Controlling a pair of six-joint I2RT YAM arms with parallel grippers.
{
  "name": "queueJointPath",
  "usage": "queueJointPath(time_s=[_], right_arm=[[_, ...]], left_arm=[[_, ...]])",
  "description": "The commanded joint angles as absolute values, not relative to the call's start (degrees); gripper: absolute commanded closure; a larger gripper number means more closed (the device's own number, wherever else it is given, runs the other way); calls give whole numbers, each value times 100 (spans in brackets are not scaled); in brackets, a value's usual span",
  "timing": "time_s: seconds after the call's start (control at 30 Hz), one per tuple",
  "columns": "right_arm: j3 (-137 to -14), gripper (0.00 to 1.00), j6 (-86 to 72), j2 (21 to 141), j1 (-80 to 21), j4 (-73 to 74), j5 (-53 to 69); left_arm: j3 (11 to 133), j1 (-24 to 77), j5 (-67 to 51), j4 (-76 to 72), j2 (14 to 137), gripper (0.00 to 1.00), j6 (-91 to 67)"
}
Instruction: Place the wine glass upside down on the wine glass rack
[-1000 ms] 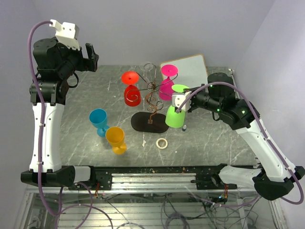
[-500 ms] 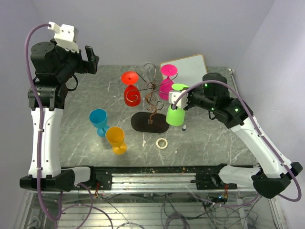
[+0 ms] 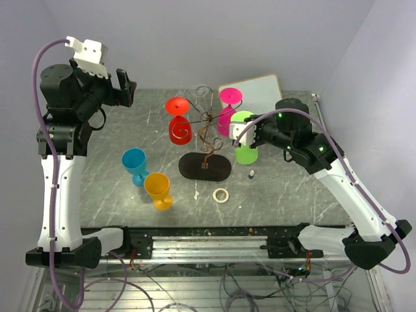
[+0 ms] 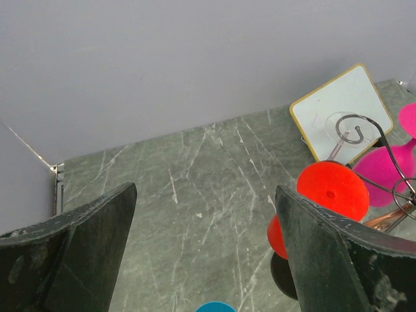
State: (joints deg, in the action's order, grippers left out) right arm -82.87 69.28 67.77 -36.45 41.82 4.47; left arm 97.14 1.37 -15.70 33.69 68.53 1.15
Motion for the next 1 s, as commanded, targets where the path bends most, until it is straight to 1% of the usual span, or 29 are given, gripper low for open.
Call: queueJointPath(time_s=[0.0, 0.17, 0.47, 0.6, 0.67, 0.7, 0.77, 0.9, 0.97], right_arm=[[-8356, 72, 6882, 6719, -3653, 4130, 306], [-8295, 65, 6915, 6673, -3636, 4139, 142], [-8082, 58, 6929, 6529, -3517, 4059, 0], [-7951, 52, 6846, 6486, -3446, 3968, -82], [-7825, 49, 6798, 6420, -3368, 3919, -83], [-7757, 44, 6775, 6381, -3314, 3890, -51], [-7659, 39, 6730, 6330, -3200, 3848, -49], [-7431, 33, 6505, 6125, -2870, 3731, 29], [-7344, 29, 6348, 5988, -2503, 3650, 100]], left_arm=[[9608, 87, -1735, 3183, 6662, 2, 271], [9465, 88, -1834, 3192, 6528, 2, 339], [9216, 88, -1813, 3257, 6389, 3, 403], [8989, 88, -1880, 3314, 6259, 2, 558], [8905, 88, -1829, 3389, 6241, 3, 588], [8871, 88, -1806, 3450, 6234, 3, 607], [8733, 88, -1827, 3547, 6170, 3, 722], [8350, 88, -1676, 3676, 6058, 3, 922], [8231, 88, -1604, 3912, 6039, 3, 1032]])
